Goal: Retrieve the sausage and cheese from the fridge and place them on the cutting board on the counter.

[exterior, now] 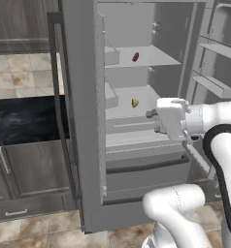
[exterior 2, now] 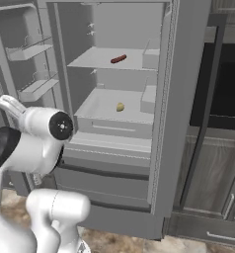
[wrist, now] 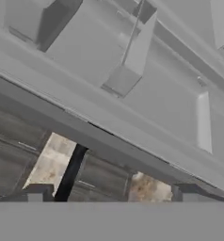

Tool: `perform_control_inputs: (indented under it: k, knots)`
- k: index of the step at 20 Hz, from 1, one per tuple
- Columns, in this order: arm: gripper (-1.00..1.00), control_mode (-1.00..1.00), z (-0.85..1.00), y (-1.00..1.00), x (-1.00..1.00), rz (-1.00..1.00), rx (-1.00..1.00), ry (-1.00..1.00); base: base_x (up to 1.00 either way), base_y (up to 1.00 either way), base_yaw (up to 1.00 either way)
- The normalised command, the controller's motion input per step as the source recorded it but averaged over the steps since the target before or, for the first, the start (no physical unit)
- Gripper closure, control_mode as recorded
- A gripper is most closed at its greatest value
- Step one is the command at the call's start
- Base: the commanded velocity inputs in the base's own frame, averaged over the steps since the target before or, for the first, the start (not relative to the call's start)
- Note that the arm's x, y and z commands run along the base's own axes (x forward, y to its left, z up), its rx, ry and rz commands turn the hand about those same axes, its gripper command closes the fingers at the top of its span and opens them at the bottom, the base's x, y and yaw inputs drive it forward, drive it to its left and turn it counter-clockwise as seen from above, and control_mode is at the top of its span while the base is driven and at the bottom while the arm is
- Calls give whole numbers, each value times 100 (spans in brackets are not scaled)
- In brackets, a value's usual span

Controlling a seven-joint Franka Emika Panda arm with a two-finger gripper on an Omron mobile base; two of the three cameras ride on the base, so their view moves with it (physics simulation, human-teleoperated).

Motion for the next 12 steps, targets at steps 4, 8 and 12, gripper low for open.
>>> perform_control_inputs:
  k: [4,8,12]
  knots:
    - [-100,-100,5,-74,-43,-36,-53,0,0,0,0]
    - [-100,-100,11,-49,-12,-35,-61,-5,0,0,0]
    - [-100,-100,25,-21,0,-32,-67,-4,0,0,0]
